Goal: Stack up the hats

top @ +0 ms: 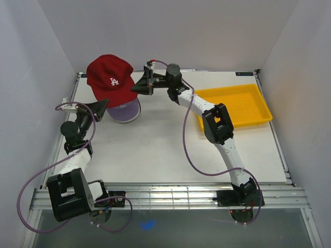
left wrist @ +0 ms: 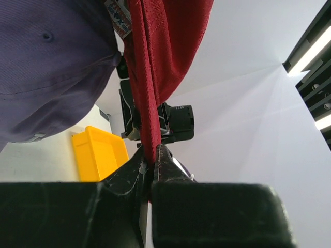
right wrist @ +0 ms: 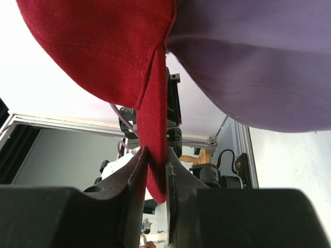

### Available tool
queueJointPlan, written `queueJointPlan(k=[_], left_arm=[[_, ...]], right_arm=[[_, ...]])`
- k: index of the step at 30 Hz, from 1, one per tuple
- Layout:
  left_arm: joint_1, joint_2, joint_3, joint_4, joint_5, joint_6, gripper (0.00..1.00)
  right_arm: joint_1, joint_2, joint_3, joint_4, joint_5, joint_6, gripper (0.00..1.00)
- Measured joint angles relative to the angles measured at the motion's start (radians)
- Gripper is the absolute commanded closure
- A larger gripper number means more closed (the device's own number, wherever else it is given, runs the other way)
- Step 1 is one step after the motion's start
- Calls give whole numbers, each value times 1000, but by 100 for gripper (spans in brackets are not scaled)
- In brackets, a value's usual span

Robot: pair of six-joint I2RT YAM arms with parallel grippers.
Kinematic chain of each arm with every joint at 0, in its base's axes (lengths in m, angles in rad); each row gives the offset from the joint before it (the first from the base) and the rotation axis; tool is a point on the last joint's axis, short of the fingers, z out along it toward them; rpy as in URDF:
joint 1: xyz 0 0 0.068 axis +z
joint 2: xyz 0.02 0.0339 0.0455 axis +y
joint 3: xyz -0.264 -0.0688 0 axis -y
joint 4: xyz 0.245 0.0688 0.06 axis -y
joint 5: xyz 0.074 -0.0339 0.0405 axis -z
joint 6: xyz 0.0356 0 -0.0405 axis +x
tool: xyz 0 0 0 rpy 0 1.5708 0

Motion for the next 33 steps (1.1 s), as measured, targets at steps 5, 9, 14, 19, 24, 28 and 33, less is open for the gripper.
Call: queueJointPlan(k=[5,9,14,19,24,28,33], left_arm=[[0,13,-18,7,15,18,100],[0,13,-29,19,33,31,100],[0,13,-39,34,47,47,100],[0,15,-55,43,52,57,100],[0,30,-56,58,53,58,100],[0,47,-42,63,60,58,100],[0,60,-10,62,73,59,100]], right_arm=[[1,0,-51,-10,3,-19,66],[2,0,-79,-23,15,-34,55],[-1,0,-81,-43,34,-46,51],[-4,0,-81,-70,40,-66,53],[-6,0,-82,-74,45,-71,56],[-9,0,-81,-91,45,-73,60],[-10,0,-59,-122,45,-75,64]])
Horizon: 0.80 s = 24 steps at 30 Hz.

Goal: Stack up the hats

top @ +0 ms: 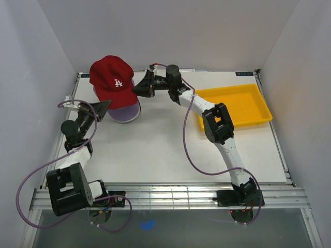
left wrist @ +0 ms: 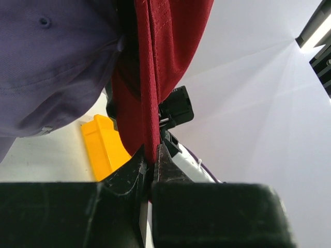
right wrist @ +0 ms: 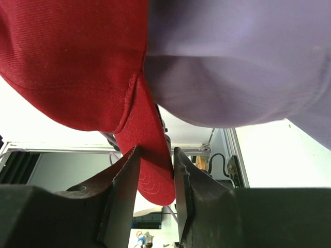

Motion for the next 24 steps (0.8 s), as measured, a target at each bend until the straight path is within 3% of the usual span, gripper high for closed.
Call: queueJointPlan(k=[11,18,24], left_arm=[[0,46,147,-5,50,21,100],[0,45,137,-28,56,66,100],[3,32,37,-20,38,89,100]], right_arm=[[-13,0,156,-56,7,-23,64],[-12,9,156,-76,6,-30,64],[-10,28,127,-85,-12,-53,63]])
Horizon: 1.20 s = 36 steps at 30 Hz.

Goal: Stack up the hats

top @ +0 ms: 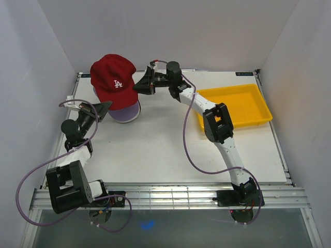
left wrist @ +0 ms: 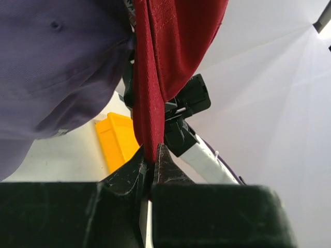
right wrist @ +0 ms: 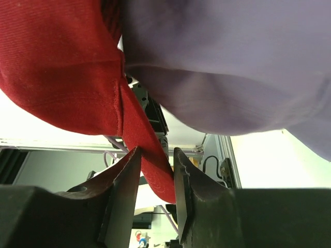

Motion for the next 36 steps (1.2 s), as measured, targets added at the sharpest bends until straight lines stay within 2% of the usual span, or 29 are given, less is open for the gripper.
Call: queueJointPlan(k=[11,27,36], left_arm=[[3,-13,-135,5,-18,27,100],[4,24,-187,20,-55,30,100],[4,115,-176,-14,-57,38,100]], right_arm=[[10,1,-132,-14,-8,-29,62],[10,5,-132,-24,7,-47,63],[8,55,-132,-26,24,-46,64]])
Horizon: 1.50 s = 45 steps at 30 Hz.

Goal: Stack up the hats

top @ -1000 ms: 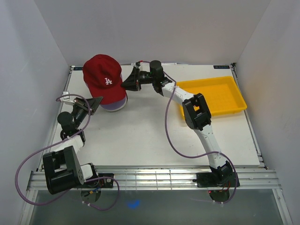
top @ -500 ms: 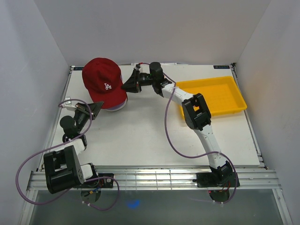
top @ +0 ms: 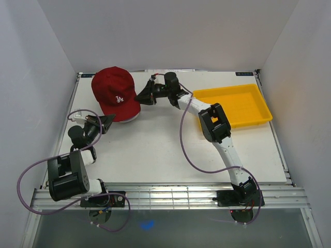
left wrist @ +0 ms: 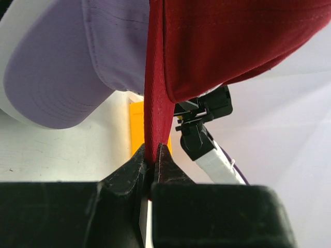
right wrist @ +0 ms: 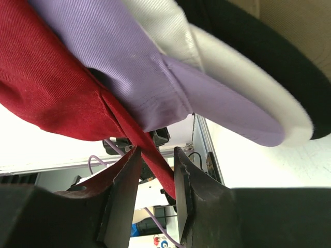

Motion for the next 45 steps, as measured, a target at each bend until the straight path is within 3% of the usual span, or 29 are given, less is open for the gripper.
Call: queueJointPlan(k=[40,45], left_arm=[[-51,116,90,-191,-74,95,100],[-53,117,91,-207,-80,107,80]], right_arm=[[-25,14,-34,-45,70,-55,67],[-25,14,-34,-64,78,-78,66]])
